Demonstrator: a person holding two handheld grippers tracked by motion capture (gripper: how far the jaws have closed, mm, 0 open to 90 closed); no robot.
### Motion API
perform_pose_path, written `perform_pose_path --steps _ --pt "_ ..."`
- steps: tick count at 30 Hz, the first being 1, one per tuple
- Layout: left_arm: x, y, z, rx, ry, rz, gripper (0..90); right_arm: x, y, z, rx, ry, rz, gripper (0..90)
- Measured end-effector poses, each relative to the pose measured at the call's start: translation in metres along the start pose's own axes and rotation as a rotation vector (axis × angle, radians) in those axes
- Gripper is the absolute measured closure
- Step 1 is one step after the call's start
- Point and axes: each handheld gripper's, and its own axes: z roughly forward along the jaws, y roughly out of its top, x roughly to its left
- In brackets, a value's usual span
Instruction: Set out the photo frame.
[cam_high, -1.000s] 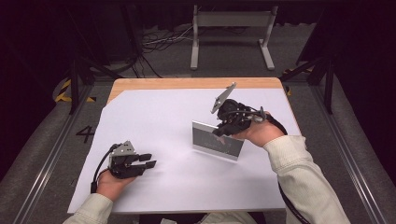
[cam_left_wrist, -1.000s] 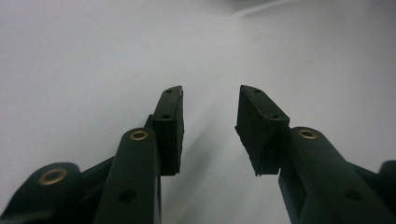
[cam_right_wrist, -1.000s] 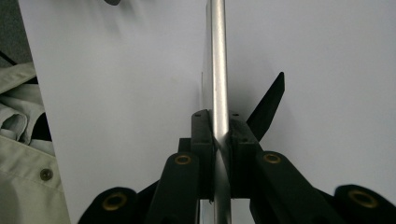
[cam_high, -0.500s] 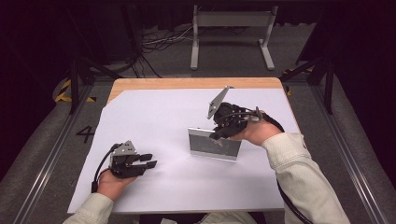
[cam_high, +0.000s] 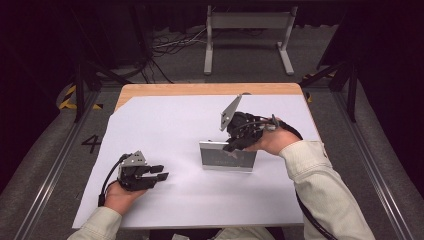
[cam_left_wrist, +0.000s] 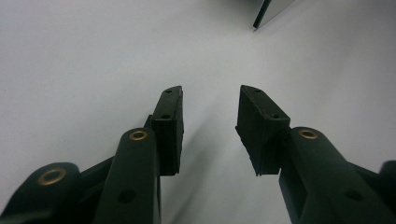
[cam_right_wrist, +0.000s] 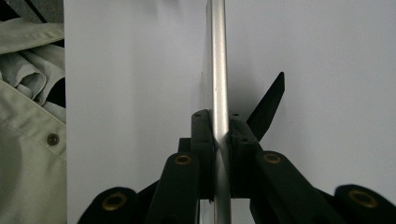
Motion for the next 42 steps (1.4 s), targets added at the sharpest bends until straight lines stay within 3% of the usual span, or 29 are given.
perform_pose_path --steps 9,11,17,20,24,27,32,36,42 --pt "0.000 0.000 0.001 0.003 -0.006 -0.009 61.4 -0.002 -0.004 0.003 0.010 0.010 -0.081 82.6" --pt "0.000 0.000 0.001 0.003 -0.006 -0.009 61.4 -0.002 -0.005 0.003 0.012 0.004 -0.080 82.2" --pt "0.000 0.000 0.002 0.002 -0.008 -0.008 61.4 -0.006 -0.008 0.001 -0.006 -0.017 -0.059 79.5" --pt "0.000 0.000 0.002 0.001 -0.010 -0.008 61.4 -0.009 -0.009 -0.001 -0.029 -0.025 -0.039 72.2" --pt "0.000 0.000 0.002 0.000 -0.011 -0.004 61.4 -0.014 -0.013 -0.006 -0.069 -0.074 0.025 57.6" --pt "0.000 0.000 0.002 0.001 -0.011 -0.009 61.4 -0.017 -0.015 -0.007 -0.085 -0.096 0.024 54.9" --pt "0.000 0.000 0.002 0.001 -0.010 -0.006 61.4 -0.020 -0.019 -0.016 -0.144 -0.173 0.042 45.6" --pt "0.000 0.001 0.002 -0.005 -0.011 -0.008 61.4 -0.021 -0.026 -0.025 -0.187 -0.201 0.084 42.3" --pt "0.000 0.004 0.005 -0.001 -0.018 -0.002 61.4 -0.019 -0.037 -0.032 -0.186 -0.204 0.093 42.6"
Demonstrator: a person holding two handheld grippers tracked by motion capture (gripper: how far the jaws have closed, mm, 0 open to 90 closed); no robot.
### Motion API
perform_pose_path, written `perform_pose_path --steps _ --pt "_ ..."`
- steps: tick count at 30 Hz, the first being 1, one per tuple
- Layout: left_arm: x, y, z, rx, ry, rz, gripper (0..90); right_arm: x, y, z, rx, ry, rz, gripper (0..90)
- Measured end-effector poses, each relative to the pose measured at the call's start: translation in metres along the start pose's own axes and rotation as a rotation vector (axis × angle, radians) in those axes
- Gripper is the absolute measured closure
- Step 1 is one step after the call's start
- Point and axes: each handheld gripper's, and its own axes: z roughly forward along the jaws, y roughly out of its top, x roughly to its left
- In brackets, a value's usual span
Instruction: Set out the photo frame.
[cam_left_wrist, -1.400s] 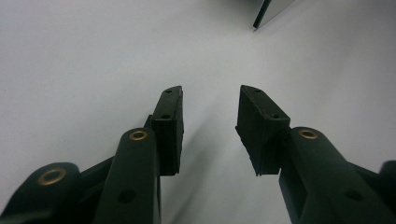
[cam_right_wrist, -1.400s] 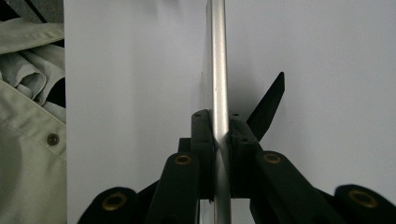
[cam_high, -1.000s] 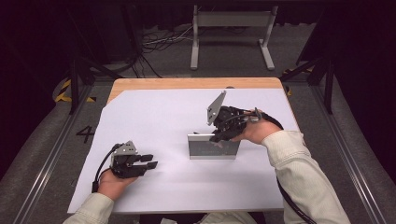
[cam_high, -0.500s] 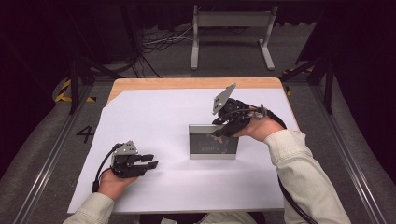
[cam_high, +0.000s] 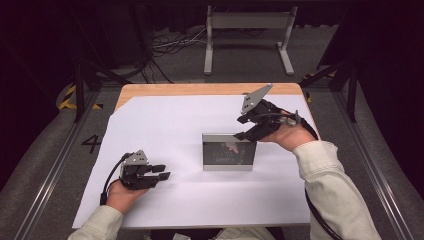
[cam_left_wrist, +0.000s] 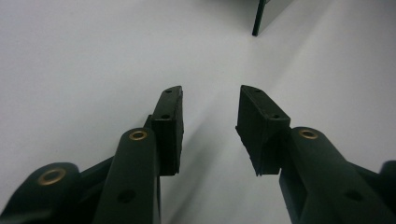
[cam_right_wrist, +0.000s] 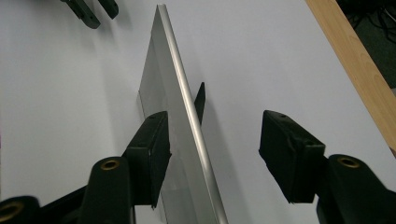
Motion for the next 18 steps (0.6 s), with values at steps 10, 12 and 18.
perform_pose_path --steps 10,12,18 --pt "0.001 0.005 0.007 0.005 -0.009 0.017 61.2 -0.003 -0.023 -0.016 -0.007 -0.024 0.053 41.4" --pt "0.001 0.006 0.008 0.004 -0.008 0.013 61.2 -0.003 -0.030 -0.020 -0.007 -0.036 0.063 40.9" --pt "0.002 0.008 0.010 0.002 -0.005 0.015 60.8 -0.004 -0.044 -0.029 -0.013 -0.051 0.098 40.4"
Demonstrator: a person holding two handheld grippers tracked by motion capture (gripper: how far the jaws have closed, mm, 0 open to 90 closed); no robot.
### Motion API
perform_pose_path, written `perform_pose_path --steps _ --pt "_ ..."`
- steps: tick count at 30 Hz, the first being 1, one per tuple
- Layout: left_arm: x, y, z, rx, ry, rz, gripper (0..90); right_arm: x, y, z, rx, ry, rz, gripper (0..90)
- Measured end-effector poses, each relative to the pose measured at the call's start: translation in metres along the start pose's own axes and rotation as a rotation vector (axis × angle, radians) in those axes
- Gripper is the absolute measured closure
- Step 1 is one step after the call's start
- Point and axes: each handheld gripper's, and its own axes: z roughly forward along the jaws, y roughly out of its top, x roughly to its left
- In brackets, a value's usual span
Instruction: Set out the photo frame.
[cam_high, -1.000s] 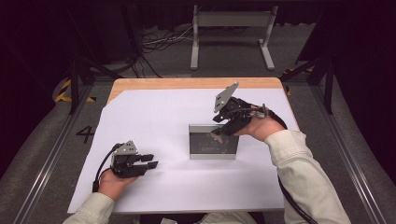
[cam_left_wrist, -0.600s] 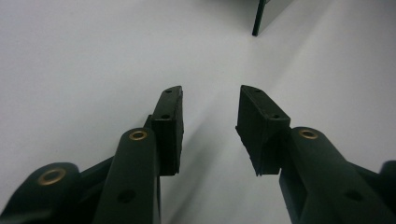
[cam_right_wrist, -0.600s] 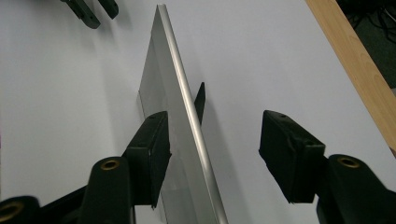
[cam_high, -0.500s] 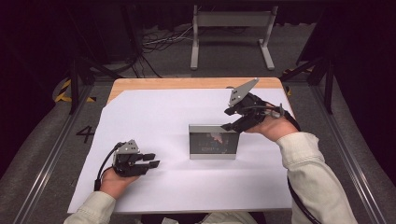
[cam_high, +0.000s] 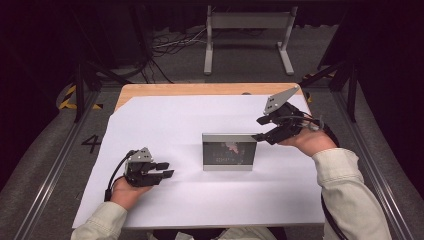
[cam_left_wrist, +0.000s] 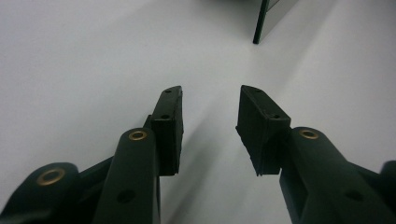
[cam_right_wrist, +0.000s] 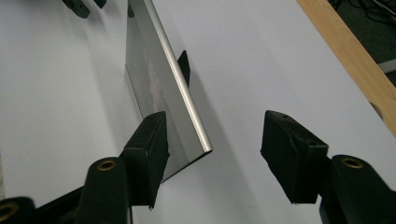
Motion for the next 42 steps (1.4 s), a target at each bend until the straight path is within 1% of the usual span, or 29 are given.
perform_pose_path --steps 2,4,8,9,14,16,17,19,24,25,27,29,35,37,42 --pt "0.001 0.000 0.000 -0.004 0.007 -0.001 60.3 0.000 -0.004 -0.003 -0.001 -0.003 0.007 40.1" --pt "0.001 0.000 0.000 -0.007 0.007 -0.008 60.2 -0.001 -0.008 -0.006 -0.005 -0.008 0.017 39.4" --pt "0.002 0.000 -0.001 -0.009 0.010 -0.008 59.7 -0.003 -0.018 -0.011 -0.015 -0.022 0.041 39.3" --pt "0.002 0.000 -0.001 -0.011 0.011 -0.012 59.7 -0.003 -0.018 -0.011 -0.015 -0.022 0.041 39.3" --pt "0.003 0.000 -0.002 -0.010 0.018 -0.014 58.9 -0.004 -0.032 -0.015 -0.022 -0.032 0.067 38.5" --pt "0.003 0.000 -0.002 -0.016 0.025 -0.017 58.7 -0.004 -0.036 -0.016 -0.020 -0.034 0.080 37.9" --pt "0.003 0.000 -0.003 -0.016 0.027 -0.023 58.7 -0.004 -0.038 -0.016 -0.019 -0.035 0.084 37.8" --pt "0.004 0.000 -0.003 -0.019 0.025 -0.027 58.6 -0.004 -0.045 -0.018 -0.027 -0.048 0.100 37.4" --pt "0.003 0.000 -0.002 -0.018 0.024 -0.026 58.2 -0.003 -0.060 -0.016 -0.033 -0.051 0.132 35.5" --pt "0.003 0.000 -0.002 -0.018 0.024 -0.026 58.2 -0.003 -0.060 -0.016 -0.033 -0.051 0.132 35.5" --pt "0.004 0.000 -0.003 -0.018 0.028 -0.024 58.1 -0.002 -0.070 -0.015 -0.036 -0.049 0.154 35.4" --pt "0.004 0.000 -0.003 -0.020 0.028 -0.027 58.1 -0.002 -0.072 -0.015 -0.039 -0.050 0.160 35.3" --pt "0.004 0.000 -0.003 -0.024 0.033 -0.020 58.0 -0.001 -0.089 -0.013 -0.052 -0.055 0.198 35.0" --pt "0.004 -0.001 -0.004 -0.026 0.035 -0.029 58.0 0.000 -0.094 -0.013 -0.061 -0.055 0.208 34.9" --pt "0.004 -0.001 -0.004 -0.034 0.038 -0.027 57.7 0.002 -0.107 -0.011 -0.073 -0.067 0.232 33.3"
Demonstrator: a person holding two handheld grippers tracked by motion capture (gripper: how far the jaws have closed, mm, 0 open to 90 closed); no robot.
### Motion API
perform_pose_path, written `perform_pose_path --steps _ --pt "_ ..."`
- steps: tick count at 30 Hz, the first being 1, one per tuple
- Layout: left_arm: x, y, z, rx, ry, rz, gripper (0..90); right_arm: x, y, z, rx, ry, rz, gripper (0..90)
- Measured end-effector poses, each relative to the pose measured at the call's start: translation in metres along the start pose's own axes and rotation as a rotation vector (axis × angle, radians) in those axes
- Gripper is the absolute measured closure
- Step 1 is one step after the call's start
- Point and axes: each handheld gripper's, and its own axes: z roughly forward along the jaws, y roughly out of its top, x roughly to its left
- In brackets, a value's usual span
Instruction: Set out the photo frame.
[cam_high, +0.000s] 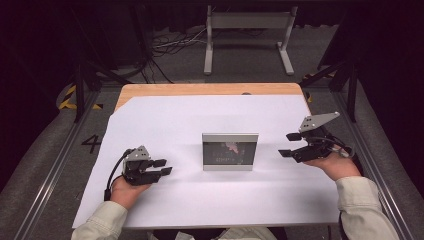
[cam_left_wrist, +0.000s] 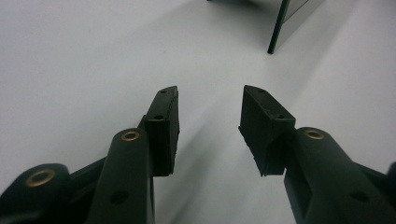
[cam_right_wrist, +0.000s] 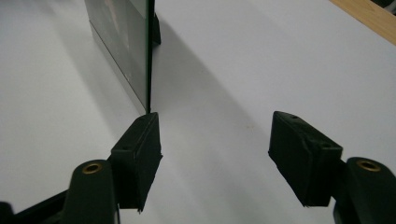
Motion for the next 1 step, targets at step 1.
perform_pose_path --steps 1 --pt "0.0000 -0.0001 -0.0001 -0.001 0.001 -0.001 57.6 -0.0003 -0.0025 -0.0001 -0.005 -0.003 0.006 32.7"
